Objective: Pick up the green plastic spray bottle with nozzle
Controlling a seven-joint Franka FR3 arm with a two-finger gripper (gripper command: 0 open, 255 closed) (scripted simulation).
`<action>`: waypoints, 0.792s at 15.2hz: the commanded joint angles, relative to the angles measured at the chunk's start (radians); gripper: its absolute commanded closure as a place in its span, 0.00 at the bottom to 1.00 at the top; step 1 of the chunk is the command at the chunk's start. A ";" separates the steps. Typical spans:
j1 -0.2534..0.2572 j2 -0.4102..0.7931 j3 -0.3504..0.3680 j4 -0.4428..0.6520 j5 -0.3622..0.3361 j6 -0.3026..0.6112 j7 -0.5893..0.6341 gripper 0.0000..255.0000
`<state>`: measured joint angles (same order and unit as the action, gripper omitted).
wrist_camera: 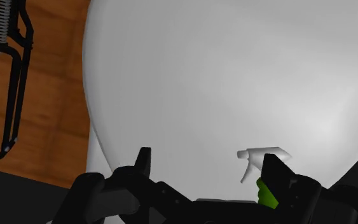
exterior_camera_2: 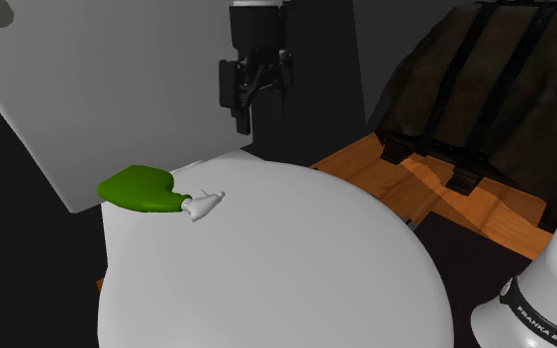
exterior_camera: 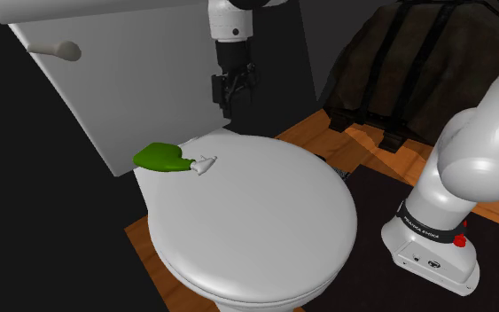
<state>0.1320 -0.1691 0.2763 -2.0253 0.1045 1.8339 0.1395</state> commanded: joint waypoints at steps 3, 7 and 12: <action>0.028 0.151 0.048 0.120 -0.042 0.018 0.068 0.00; 0.067 0.305 0.079 0.248 -0.097 0.023 0.131 0.00; 0.136 0.507 0.098 0.445 -0.174 0.001 0.199 0.00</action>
<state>0.2533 0.2954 0.3717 -1.6189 -0.0531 1.8367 0.3254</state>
